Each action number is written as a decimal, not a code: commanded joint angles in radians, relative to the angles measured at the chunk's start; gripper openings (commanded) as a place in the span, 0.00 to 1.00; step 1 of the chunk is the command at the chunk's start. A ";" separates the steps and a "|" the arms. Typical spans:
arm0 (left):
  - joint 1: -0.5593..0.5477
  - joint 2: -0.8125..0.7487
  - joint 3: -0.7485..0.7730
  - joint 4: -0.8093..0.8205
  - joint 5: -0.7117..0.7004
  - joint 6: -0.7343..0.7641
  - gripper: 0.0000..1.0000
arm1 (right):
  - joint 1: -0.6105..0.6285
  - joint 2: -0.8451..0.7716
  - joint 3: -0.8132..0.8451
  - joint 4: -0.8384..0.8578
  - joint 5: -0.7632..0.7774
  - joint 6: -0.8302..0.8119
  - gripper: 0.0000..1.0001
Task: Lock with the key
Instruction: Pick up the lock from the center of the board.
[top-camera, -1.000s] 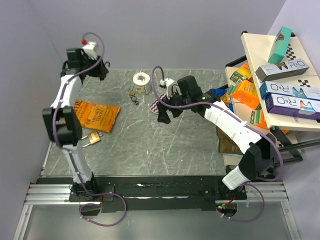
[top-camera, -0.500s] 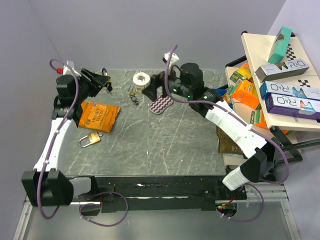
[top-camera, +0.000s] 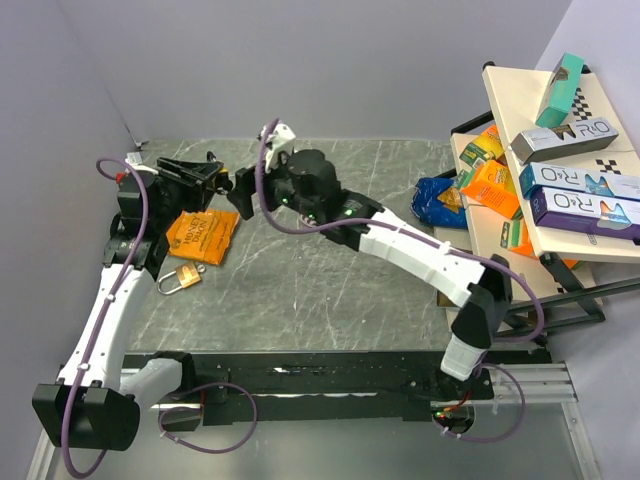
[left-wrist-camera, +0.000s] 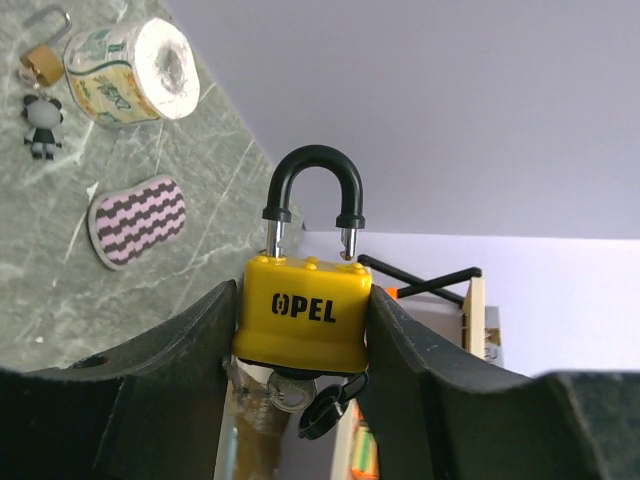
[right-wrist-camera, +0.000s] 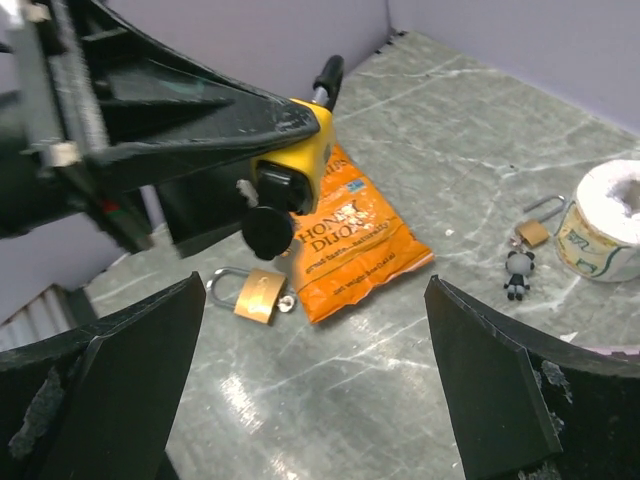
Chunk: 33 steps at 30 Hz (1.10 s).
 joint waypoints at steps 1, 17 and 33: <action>-0.007 -0.022 0.025 0.024 0.004 -0.122 0.06 | 0.041 0.049 0.076 0.087 0.182 -0.021 1.00; -0.028 -0.040 0.007 0.022 0.042 -0.177 0.06 | 0.084 0.152 0.130 0.215 0.309 -0.083 0.86; -0.047 -0.051 -0.006 0.036 0.051 -0.196 0.08 | 0.084 0.191 0.125 0.291 0.348 -0.149 0.45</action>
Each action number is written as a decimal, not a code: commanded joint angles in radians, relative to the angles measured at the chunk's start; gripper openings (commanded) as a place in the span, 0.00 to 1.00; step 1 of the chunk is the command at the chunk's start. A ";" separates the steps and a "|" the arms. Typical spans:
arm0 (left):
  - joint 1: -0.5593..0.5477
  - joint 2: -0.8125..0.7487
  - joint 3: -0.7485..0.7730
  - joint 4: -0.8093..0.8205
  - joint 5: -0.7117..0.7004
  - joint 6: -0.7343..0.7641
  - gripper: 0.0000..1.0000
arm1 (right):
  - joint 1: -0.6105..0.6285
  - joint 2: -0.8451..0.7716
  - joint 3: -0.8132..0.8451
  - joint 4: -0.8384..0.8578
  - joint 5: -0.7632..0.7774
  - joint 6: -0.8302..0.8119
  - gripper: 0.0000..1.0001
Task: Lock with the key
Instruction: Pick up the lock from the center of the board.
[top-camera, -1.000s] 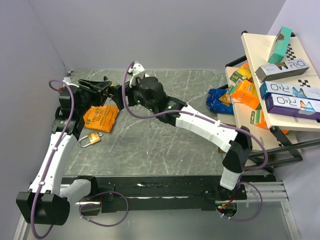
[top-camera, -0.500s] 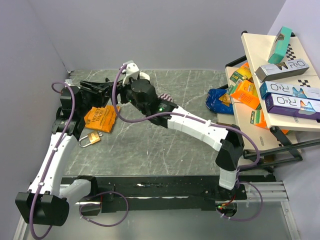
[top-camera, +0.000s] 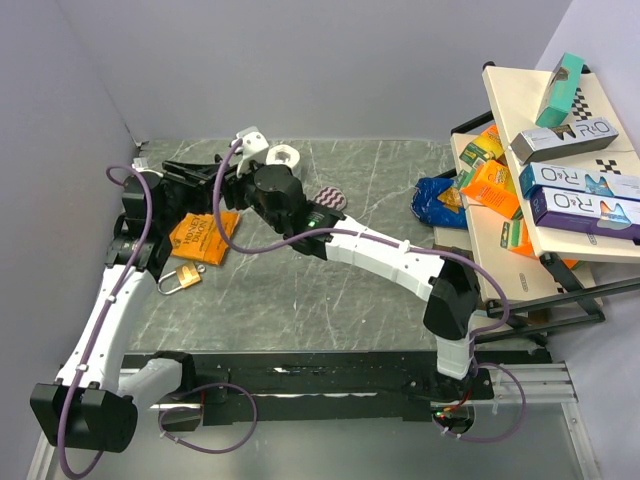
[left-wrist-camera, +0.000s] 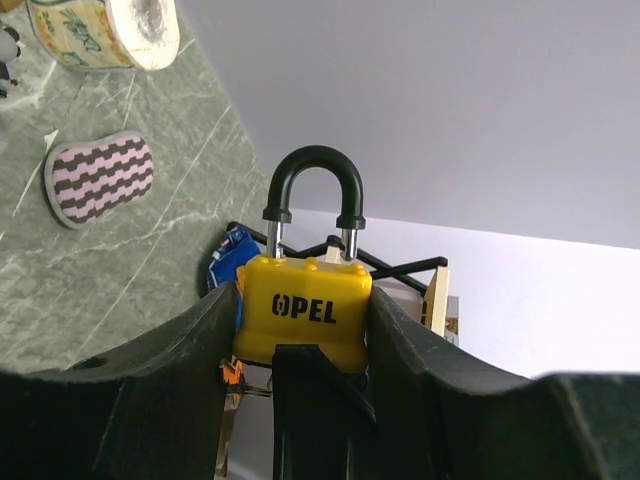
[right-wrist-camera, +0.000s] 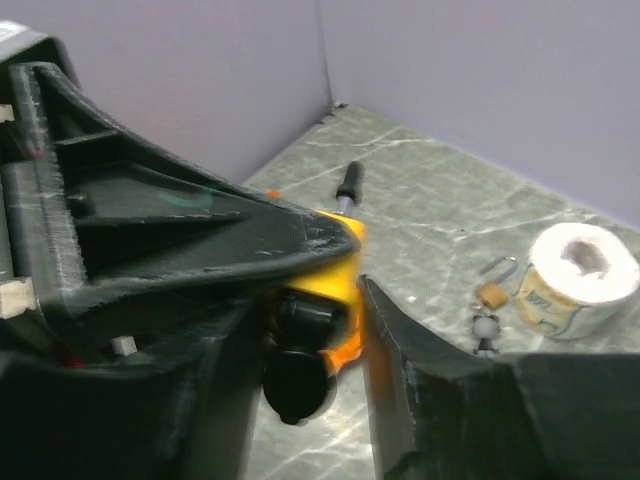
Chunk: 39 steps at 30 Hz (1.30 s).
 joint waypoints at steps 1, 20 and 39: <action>-0.012 -0.047 -0.006 0.061 0.038 -0.064 0.08 | -0.008 0.008 0.041 0.086 0.050 -0.030 0.41; -0.003 -0.069 -0.035 0.017 -0.008 -0.032 0.83 | -0.042 -0.073 -0.010 0.066 -0.078 0.003 0.00; 0.187 -0.010 0.095 -0.028 0.948 1.230 0.96 | -0.332 -0.499 -0.384 -0.066 -1.100 0.056 0.00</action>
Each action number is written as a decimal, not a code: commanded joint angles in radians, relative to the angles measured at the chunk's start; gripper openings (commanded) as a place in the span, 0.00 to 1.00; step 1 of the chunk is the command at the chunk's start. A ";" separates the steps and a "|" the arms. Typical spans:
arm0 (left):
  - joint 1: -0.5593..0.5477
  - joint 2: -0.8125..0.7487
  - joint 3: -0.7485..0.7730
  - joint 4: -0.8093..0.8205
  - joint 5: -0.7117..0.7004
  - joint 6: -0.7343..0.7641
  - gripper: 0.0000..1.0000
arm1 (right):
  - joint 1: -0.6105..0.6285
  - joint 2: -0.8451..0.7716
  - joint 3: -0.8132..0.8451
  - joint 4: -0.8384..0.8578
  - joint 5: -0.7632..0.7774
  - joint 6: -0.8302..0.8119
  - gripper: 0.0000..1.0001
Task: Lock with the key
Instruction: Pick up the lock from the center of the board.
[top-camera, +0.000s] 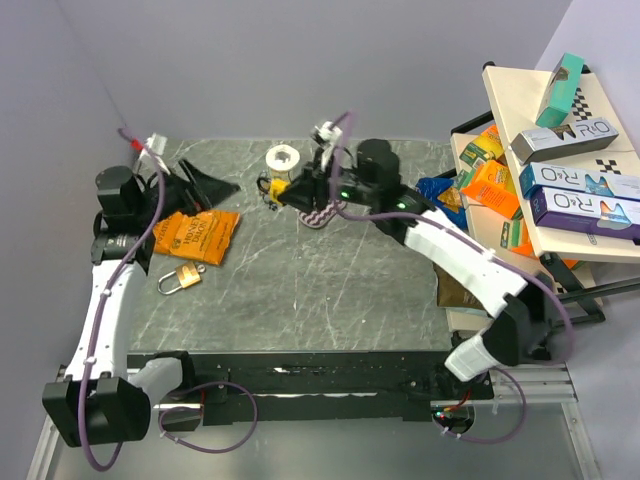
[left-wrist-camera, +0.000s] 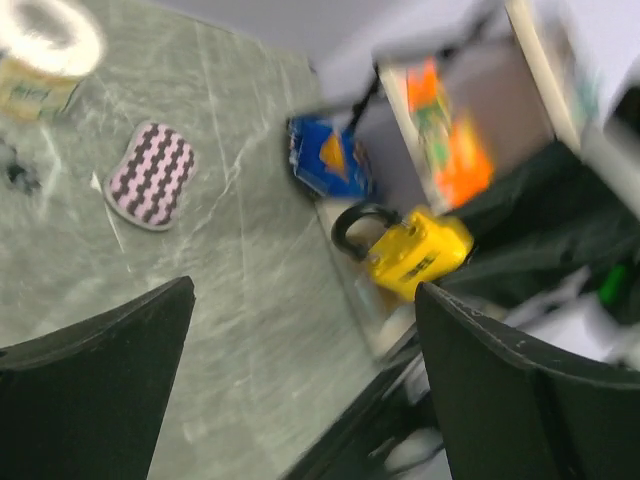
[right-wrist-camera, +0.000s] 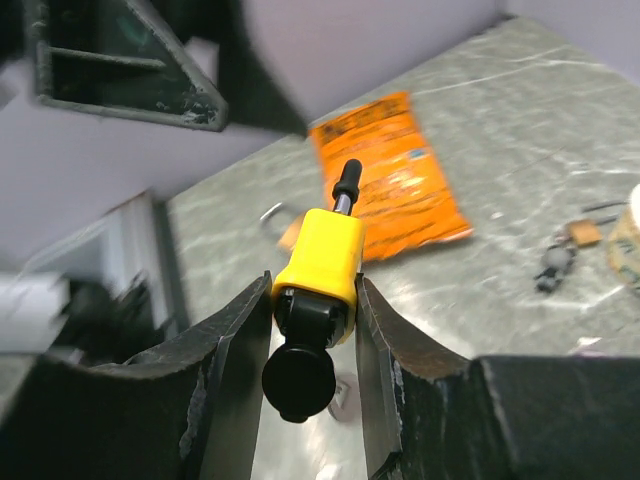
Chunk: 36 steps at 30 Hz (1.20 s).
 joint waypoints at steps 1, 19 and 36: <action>0.000 -0.047 0.109 -0.197 0.407 0.678 0.96 | 0.002 -0.176 -0.068 0.015 -0.305 -0.068 0.00; -0.443 -0.076 0.137 -0.360 0.357 0.954 0.66 | 0.005 -0.354 -0.213 -0.040 -0.485 -0.145 0.00; -0.492 -0.062 0.164 -0.432 0.303 0.989 0.02 | 0.004 -0.398 -0.254 -0.068 -0.510 -0.199 0.00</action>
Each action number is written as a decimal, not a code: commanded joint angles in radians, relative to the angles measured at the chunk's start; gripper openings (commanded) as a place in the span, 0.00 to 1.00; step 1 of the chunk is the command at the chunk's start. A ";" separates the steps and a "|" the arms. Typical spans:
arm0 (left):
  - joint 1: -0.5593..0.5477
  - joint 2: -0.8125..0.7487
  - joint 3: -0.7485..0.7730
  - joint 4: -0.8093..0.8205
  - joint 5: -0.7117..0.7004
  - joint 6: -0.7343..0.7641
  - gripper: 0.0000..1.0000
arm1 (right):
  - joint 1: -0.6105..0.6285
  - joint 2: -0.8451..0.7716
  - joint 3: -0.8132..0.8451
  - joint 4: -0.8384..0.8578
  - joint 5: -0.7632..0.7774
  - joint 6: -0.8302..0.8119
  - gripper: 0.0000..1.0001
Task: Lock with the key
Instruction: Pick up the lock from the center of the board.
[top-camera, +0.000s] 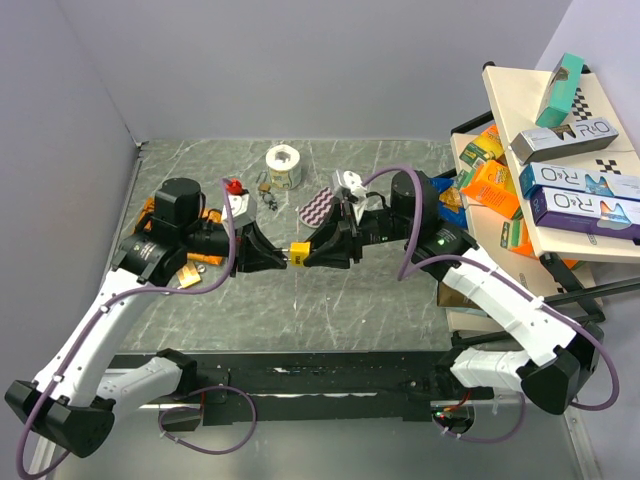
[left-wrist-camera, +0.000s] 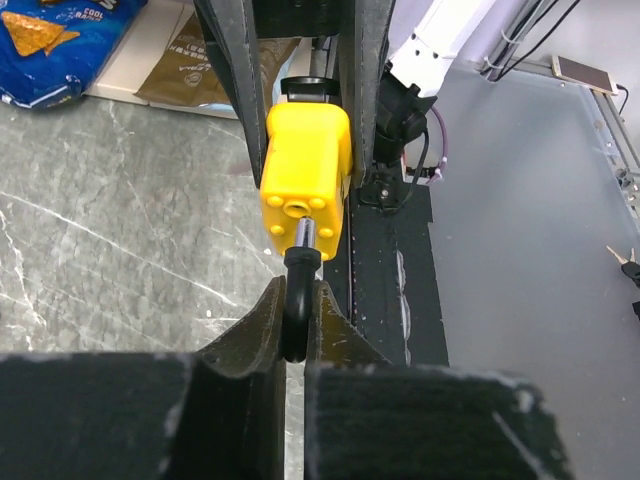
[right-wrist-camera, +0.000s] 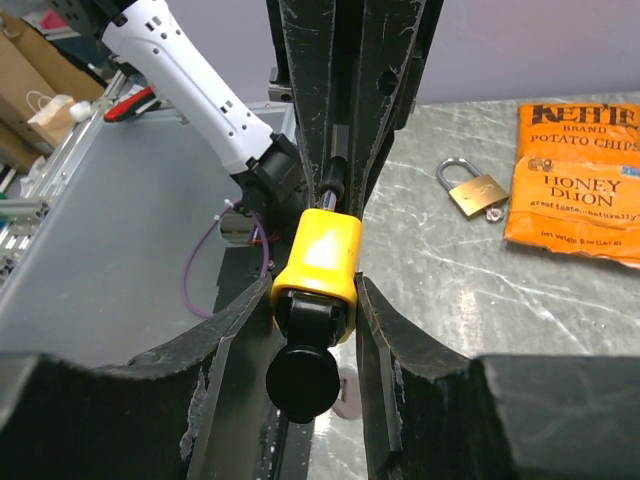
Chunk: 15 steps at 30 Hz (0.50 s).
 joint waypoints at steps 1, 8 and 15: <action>0.001 -0.022 0.020 0.055 -0.045 -0.021 0.01 | -0.002 -0.055 0.000 0.031 -0.030 -0.040 0.00; -0.009 -0.048 0.014 0.077 -0.098 -0.040 0.01 | -0.002 -0.054 -0.003 0.023 -0.022 -0.021 0.00; -0.015 -0.039 0.019 0.071 -0.100 -0.038 0.01 | 0.000 -0.057 0.001 0.011 -0.013 -0.035 0.00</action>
